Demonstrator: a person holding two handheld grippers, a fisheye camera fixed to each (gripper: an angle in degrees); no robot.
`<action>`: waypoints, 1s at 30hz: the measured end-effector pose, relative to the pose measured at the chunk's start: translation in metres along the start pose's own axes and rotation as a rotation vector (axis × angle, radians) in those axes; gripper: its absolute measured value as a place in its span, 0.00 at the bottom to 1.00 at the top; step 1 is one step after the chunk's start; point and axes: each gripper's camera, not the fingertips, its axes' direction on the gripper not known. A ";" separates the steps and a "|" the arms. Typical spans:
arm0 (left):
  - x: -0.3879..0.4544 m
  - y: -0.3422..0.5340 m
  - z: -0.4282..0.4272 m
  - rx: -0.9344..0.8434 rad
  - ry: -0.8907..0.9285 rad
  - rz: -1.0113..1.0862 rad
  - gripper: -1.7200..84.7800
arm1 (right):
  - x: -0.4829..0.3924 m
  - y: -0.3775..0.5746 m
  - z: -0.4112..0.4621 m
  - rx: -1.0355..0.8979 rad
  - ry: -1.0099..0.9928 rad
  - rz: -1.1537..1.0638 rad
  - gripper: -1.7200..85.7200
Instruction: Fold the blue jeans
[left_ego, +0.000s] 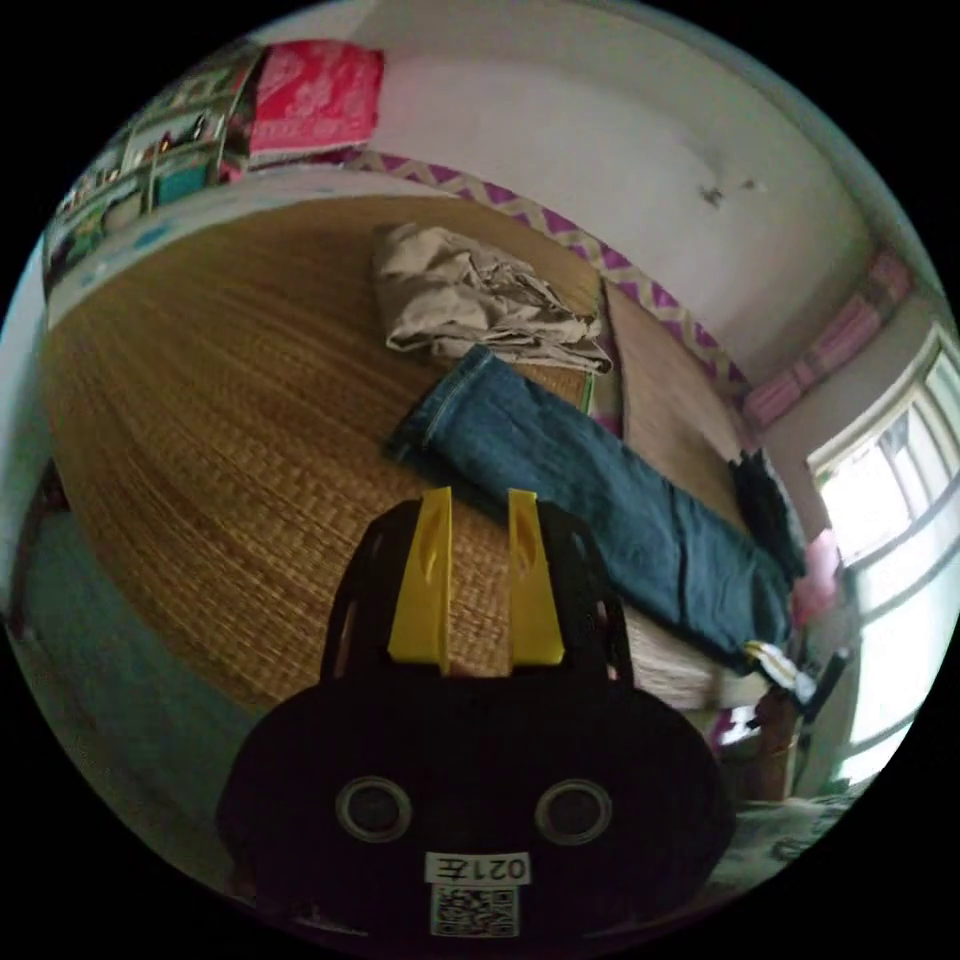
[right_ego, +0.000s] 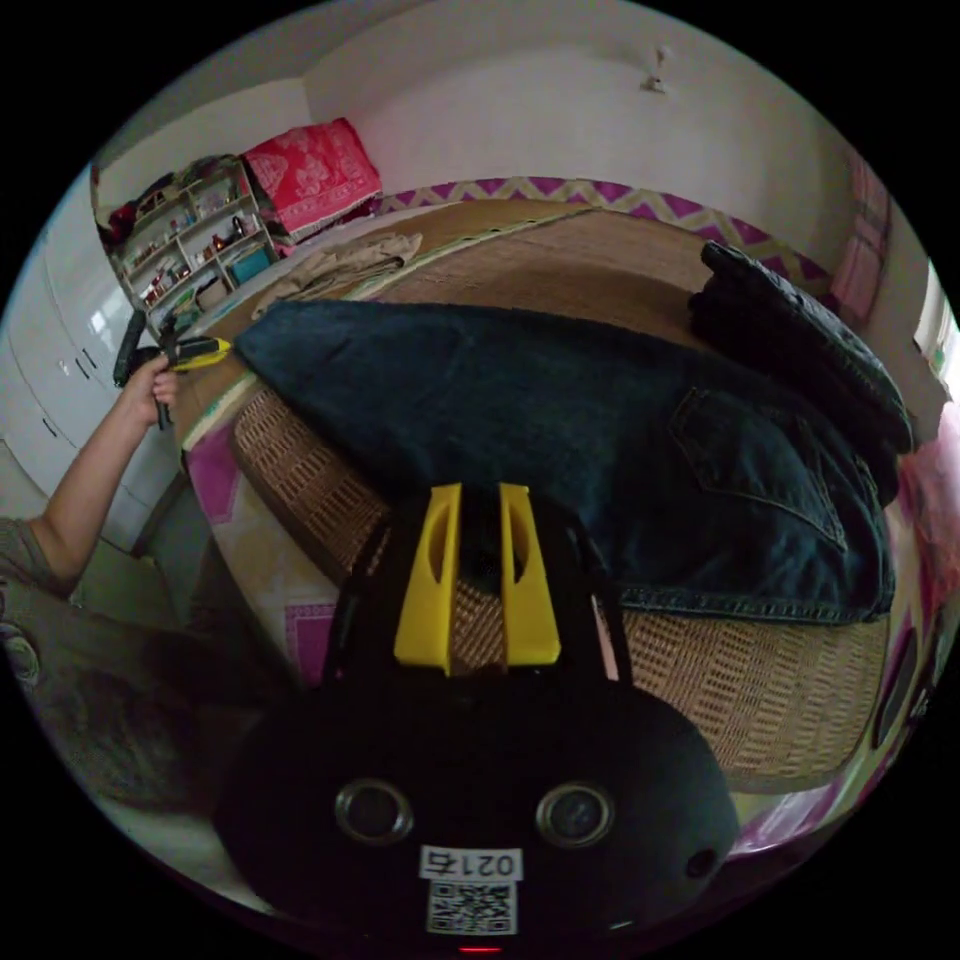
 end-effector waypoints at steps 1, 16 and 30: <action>-0.008 0.000 0.005 -0.012 0.055 -0.060 0.11 | 0.004 0.002 -0.004 0.007 -0.015 0.019 0.11; -0.033 0.037 0.053 0.069 0.269 -0.415 0.09 | 0.072 0.060 -0.066 0.100 -0.143 0.201 0.12; 0.253 0.121 -0.017 0.340 0.382 0.248 0.01 | 0.156 0.140 -0.124 0.188 -0.129 0.314 0.09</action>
